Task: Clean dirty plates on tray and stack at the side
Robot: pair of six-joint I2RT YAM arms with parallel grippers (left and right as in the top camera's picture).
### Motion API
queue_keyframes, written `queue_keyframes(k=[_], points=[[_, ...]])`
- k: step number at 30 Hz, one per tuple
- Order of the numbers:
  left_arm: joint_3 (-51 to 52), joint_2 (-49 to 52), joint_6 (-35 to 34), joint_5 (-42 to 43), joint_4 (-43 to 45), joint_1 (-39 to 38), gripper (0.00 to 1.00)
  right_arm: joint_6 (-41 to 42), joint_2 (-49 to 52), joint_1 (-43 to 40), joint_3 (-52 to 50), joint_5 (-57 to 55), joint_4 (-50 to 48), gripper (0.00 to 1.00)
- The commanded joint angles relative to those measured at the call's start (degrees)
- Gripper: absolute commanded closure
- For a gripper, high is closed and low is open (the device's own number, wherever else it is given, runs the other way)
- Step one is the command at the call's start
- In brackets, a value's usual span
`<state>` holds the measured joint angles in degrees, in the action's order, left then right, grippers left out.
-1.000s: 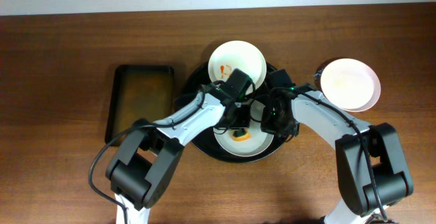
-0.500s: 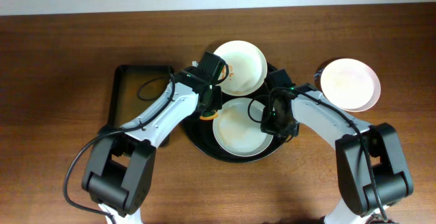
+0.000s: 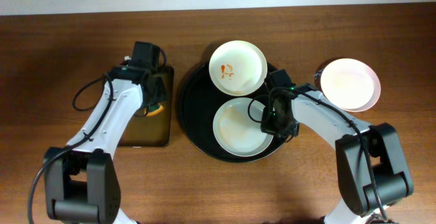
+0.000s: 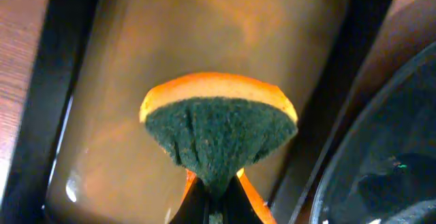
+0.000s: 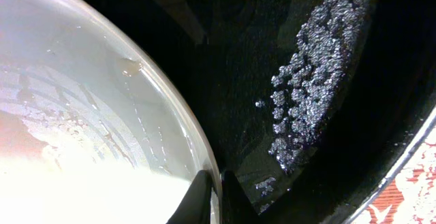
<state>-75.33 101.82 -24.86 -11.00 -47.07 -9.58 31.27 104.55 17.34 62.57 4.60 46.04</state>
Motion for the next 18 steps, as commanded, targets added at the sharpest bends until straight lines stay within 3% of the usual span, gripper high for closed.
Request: queue_keyframes(k=[1,8,12,16,17,18], points=[[5.92,-0.48,2.67,-0.39,3.69,0.39,1.00,0.74,2.67,-0.15,-2.95,-3.80,1.53,0.95],[21.27,-0.48,2.64,1.16,17.18,0.39,1.00,0.74,2.67,-0.15,-2.95,-3.78,1.51,0.95],[16.48,-1.68,2.69,9.84,17.35,2.40,1.00,0.72,2.67,-0.15,-2.95,-3.80,2.08,0.96],[11.80,-10.14,3.93,6.08,14.91,2.49,1.00,0.72,2.67,-0.15,-2.95,-3.80,2.12,0.96],[11.78,-11.93,7.06,7.98,15.76,2.47,1.00,0.72,2.67,-0.15,-2.95,-3.80,2.08,0.96],[11.78,-12.94,2.89,1.09,14.75,2.73,1.00,0.72,2.67,-0.15,-2.95,-3.80,2.10,0.96]])
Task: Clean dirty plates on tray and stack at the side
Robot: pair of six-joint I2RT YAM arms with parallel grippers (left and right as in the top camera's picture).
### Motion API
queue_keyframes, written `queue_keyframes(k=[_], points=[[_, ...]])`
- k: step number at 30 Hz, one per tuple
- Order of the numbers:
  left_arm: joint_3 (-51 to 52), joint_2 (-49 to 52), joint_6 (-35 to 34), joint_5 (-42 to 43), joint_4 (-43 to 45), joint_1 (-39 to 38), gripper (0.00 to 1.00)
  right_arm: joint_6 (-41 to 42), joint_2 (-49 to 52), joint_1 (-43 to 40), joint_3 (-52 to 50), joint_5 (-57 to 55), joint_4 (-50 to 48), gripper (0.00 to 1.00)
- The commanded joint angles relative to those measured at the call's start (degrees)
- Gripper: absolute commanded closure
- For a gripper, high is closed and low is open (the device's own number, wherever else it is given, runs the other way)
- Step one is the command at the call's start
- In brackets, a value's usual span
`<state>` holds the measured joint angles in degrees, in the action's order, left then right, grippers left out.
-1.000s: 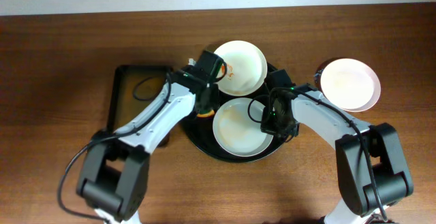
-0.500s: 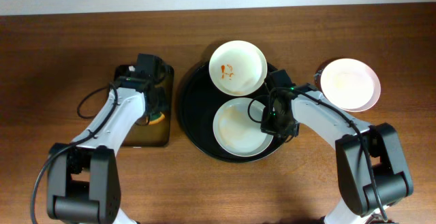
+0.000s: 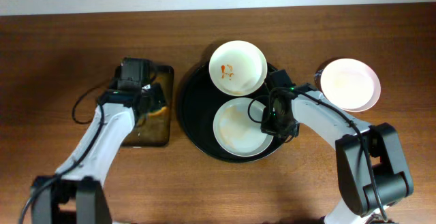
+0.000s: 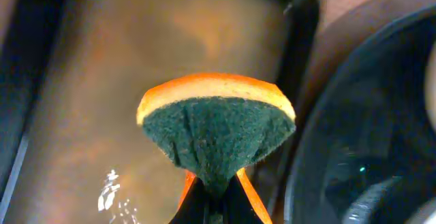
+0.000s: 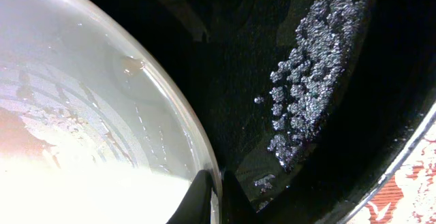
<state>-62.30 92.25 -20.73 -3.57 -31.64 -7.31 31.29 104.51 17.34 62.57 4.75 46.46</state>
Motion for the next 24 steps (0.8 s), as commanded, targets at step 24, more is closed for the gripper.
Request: queue_keyframes(k=[24], points=[[-1.51,15.61,-1.97,10.01,15.26,-31.32,1.00,0.70,2.69,-0.15,-2.93,-3.93,2.08,0.96]])
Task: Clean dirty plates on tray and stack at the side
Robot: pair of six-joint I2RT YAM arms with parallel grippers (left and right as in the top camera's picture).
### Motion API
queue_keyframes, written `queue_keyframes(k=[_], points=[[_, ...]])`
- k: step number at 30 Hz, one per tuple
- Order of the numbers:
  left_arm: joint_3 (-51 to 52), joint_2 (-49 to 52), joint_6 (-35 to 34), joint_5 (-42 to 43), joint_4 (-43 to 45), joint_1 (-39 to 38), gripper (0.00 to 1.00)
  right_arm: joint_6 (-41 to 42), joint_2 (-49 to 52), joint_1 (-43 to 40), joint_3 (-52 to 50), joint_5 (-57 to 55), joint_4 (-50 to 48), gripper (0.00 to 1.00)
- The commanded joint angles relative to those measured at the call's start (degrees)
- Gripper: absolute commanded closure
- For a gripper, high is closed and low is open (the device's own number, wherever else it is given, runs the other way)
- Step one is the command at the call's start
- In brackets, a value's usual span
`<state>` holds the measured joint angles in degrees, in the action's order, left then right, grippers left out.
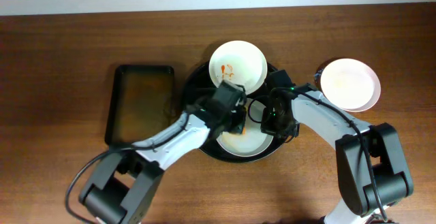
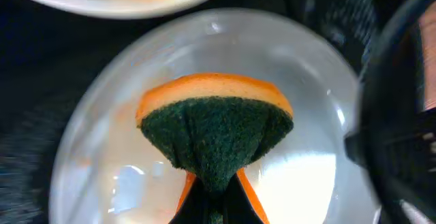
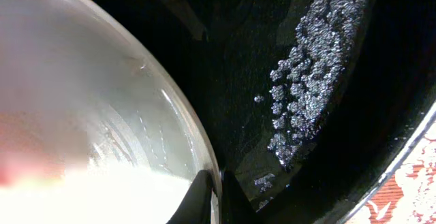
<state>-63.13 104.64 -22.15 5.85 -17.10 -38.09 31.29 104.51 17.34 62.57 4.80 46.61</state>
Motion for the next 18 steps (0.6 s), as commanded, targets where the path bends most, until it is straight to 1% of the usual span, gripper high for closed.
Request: queue_keyframes(k=[1,2,5,8,10,12,14,16,18], points=[[-0.68,4.70,-0.55,0.31,1.40,-0.52,1.00,0.70,2.69,-0.15,-2.93,-3.98,2.01,0.96],[-0.68,5.14,-0.52,-1.86,1.95,-0.20,1.00,0.70,2.69,-0.15,-2.93,-3.98,2.05,0.96],[-0.68,5.14,-0.52,-15.67,3.93,0.96,1.00,0.70,2.69,-0.15,-2.93,-3.98,2.45,0.96],[-0.68,5.14,-0.52,-22.47,4.72,2.82,1.00,0.70,2.69,-0.15,-2.93,-3.98,2.62,0.96],[-0.68,5.14,-0.52,-25.38,5.81,4.26,1.00,0.70,2.69,-0.15,-2.93,-3.98,2.64,0.96],[-0.81,5.11,-0.50,-25.40,6.84,5.09,1.00,0.70,2.69,-0.15,-2.93,-3.98,2.64,0.96],[-1.40,4.37,3.06,-25.42,6.75,5.44,1.00,0.70,2.69,-0.15,-2.93,-4.00,2.64,0.96],[-1.92,1.25,3.82,-27.19,5.14,5.42,1.00,0.70,2.69,-0.15,-2.93,-4.00,2.64,0.96],[-1.92,-2.01,3.80,-32.24,2.91,5.53,1.00,0.72,2.69,-0.17,-2.93,-4.02,2.64,0.96]])
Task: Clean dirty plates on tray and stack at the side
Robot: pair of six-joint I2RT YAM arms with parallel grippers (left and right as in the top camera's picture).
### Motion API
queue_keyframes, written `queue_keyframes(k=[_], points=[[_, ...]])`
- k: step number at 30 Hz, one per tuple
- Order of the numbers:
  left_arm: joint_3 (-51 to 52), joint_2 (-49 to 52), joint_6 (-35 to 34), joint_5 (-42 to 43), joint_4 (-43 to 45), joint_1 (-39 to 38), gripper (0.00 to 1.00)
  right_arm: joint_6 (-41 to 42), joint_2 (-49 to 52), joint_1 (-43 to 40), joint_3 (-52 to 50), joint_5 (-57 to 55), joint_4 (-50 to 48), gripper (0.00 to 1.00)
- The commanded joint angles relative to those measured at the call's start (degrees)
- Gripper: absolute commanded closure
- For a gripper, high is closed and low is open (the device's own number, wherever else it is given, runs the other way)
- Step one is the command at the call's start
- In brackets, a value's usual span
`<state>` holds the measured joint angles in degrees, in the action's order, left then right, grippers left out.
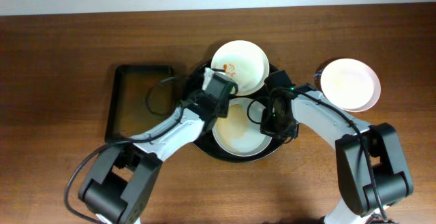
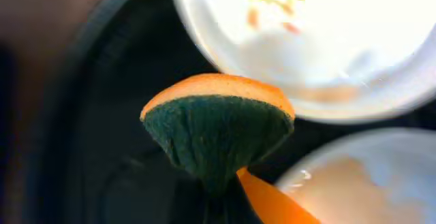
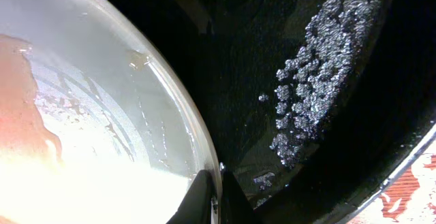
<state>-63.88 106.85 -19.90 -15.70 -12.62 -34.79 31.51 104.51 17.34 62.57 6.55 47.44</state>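
Observation:
A black round tray [image 1: 194,118] holds two white plates. The upper plate [image 1: 240,66] carries orange stains. The lower plate [image 1: 238,129] has a brownish smear. My left gripper [image 1: 214,93] is shut on a green-and-orange sponge [image 2: 218,125], which hangs over the tray's dark floor just beside the upper plate [image 2: 306,40]. My right gripper [image 1: 276,118] is shut on the lower plate's right rim [image 3: 204,149], its fingers [image 3: 204,191] pinching the edge. A clean pinkish plate [image 1: 349,83] lies on the table to the right.
A rectangular black basin [image 1: 139,101] with brownish water sits left of the round tray. Water droplets [image 3: 306,94] speckle the tray floor beside the held plate. The table's brown wood [image 1: 68,54] surrounds everything.
My left gripper, still holding the sponge, has moved from over the lower plate's middle up and left to the tray floor beside the stained upper plate. The right gripper keeps its pinch.
The sponge was first held over the basin's brownish water, and stayed there at the second moment. Then it was over the lower plate, and now it hangs by the upper plate. My right gripper has held the lower plate's rim throughout.

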Motion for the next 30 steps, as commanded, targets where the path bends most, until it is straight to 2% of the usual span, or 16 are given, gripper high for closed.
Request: queue_keyframes(k=[1,4,6,10,13,17,21,23,28,30], points=[[-1.18,-6.43,1.55,-13.09,-3.74,2.71,1.00,0.50,2.69,-0.17,-2.93,-6.12,1.68,0.96],[-1.18,-10.88,1.51,-13.05,-7.58,4.50,1.00,0.50,2.69,-0.17,-2.93,-9.99,1.20,0.96],[-1.18,-16.04,-1.77,-12.11,-15.67,7.78,1.00,-0.59,2.64,-0.17,-2.08,-13.73,0.35,0.96],[-1.18,-20.96,-1.95,-2.43,-24.61,18.16,1.00,-1.22,-2.25,-0.17,0.15,-17.90,3.17,0.96],[-1.18,-20.96,-1.92,-1.60,-26.75,22.86,1.00,-2.03,-6.49,-0.15,2.73,-24.15,5.99,0.96],[-1.16,-20.96,-1.92,-1.62,-27.17,23.23,1.00,-7.82,-10.91,-0.15,6.58,-34.64,6.80,0.96],[-1.16,-20.96,-1.95,-1.62,-27.12,23.23,1.00,-20.17,-13.81,0.31,10.27,-48.06,6.16,0.96],[-1.16,-20.96,-1.95,-1.60,-27.10,23.23,1.00,-21.94,-13.84,2.78,12.33,-53.11,5.95,0.96],[-1.16,-20.96,-1.95,-1.62,-27.06,23.23,1.00,-22.08,-13.84,16.74,13.75,-70.12,5.70,0.96],[-1.16,-20.96,-1.95,-1.60,-27.06,23.23,1.00,-22.08,-13.84,21.64,13.75,-73.48,5.68,0.96]])
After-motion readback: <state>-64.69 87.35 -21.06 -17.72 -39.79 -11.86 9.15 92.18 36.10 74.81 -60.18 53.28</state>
